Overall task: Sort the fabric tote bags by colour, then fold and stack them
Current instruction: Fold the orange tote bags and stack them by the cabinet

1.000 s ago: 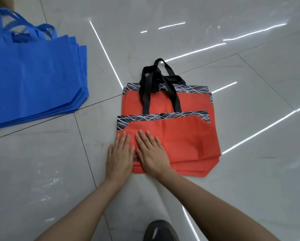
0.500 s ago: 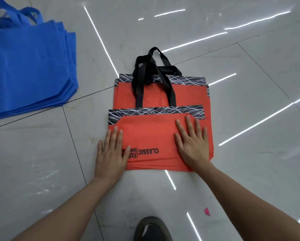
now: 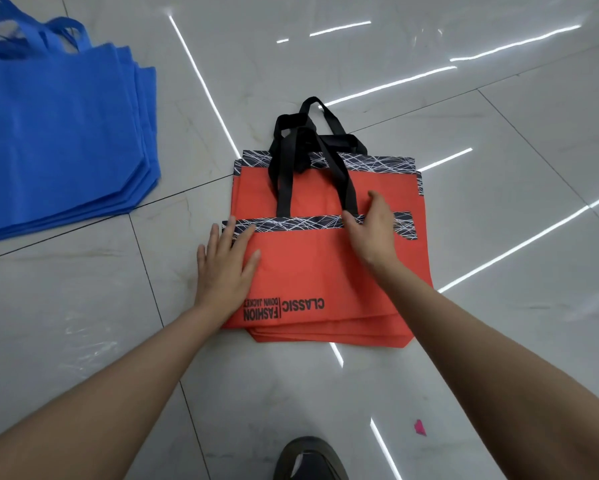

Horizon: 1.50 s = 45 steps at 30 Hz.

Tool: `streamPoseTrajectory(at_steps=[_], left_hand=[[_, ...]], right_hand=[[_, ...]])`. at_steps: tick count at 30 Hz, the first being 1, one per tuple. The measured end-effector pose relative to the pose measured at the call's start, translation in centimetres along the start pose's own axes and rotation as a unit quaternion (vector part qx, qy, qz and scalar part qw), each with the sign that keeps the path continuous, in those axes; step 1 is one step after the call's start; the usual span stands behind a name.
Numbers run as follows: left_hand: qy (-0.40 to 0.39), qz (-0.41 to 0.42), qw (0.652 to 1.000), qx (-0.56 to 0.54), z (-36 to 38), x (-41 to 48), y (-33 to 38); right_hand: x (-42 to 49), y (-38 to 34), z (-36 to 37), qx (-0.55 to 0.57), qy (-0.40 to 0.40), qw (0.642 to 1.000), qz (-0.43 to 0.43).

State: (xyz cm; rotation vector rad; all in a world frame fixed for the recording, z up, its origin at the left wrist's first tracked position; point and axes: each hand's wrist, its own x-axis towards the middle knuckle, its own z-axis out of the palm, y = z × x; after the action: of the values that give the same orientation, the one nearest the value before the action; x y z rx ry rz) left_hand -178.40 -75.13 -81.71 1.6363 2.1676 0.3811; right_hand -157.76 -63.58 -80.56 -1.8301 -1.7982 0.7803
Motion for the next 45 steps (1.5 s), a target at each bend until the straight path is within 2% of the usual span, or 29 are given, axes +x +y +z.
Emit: streamPoseTrajectory(at_steps=[4,7,11,15,17,20,26,28,31,33,35,37,39,42,43,44,45], left_hand=[[-0.075,0.03,0.995,0.051,0.3,0.4,0.2],[-0.084,0.056,0.991,0.093,0.5,0.0,0.0],[-0.076,0.11,0.982,0.131,0.6,-0.9,-0.7],[-0.076,0.108,0.981,0.145,0.6,-2.2,-0.7],[-0.08,0.098,0.982,0.141,0.6,-2.8,-0.5],[-0.07,0.09,0.984,0.137,0.6,-3.2,-0.2],[-0.083,0.017,0.984,0.156,0.9,-4.0,1.0],[-0.089,-0.015,0.983,0.162,0.7,-4.3,1.7],[-0.082,-0.04,0.978,0.186,0.1,-4.8,2.6],[-0.016,-0.034,0.98,0.193,-0.6,-5.1,2.8],[0.041,-0.02,0.978,0.204,-1.6,-5.2,2.5],[0.071,0.0,0.983,0.168,-2.6,-4.4,1.8],[0.078,0.008,0.996,0.051,-3.2,-2.7,1.7],[-0.02,-0.066,0.986,-0.151,-2.8,-0.4,2.5],[-0.046,-0.071,0.983,-0.164,-2.3,-0.1,2.6],[-0.053,-0.035,0.989,-0.132,-1.8,-0.2,2.4],[-0.037,0.041,0.997,-0.056,-1.4,-0.5,2.1]], right_hand=[[3.1,-1.7,0.8,0.118,-0.044,0.988,0.088],[4.5,-2.3,0.5,0.14,-0.037,0.983,0.11],[4.2,-3.0,-0.9,0.163,-0.012,0.987,0.013],[1.1,-3.5,-2.9,0.184,-0.014,0.98,-0.08],[-1.5,-2.9,-4.1,0.15,-0.018,0.979,-0.135],[-5.7,-0.2,-4.8,0.001,-0.033,0.966,-0.255],[-12.7,6.0,-3.5,-0.136,-0.067,0.942,-0.3],[-14.3,7.2,-2.5,-0.194,-0.068,0.936,-0.286],[-15.8,6.8,-1.1,-0.239,-0.062,0.951,-0.187],[-15.8,6.3,-0.2,-0.224,-0.078,0.959,-0.153],[-14.9,6.0,0.0,-0.198,-0.113,0.958,-0.172],[-13.3,5.8,-0.6,-0.161,-0.158,0.953,-0.2],[-11.4,5.5,-1.3,-0.128,-0.223,0.941,-0.22],[-9.1,5.2,-2.1,-0.071,-0.285,0.931,-0.218],[-8.6,5.0,-2.3,-0.053,-0.292,0.932,-0.208],[-8.2,4.7,-2.3,-0.036,-0.294,0.934,-0.198],[-8.0,4.2,-2.2,-0.03,-0.289,0.938,-0.19]])
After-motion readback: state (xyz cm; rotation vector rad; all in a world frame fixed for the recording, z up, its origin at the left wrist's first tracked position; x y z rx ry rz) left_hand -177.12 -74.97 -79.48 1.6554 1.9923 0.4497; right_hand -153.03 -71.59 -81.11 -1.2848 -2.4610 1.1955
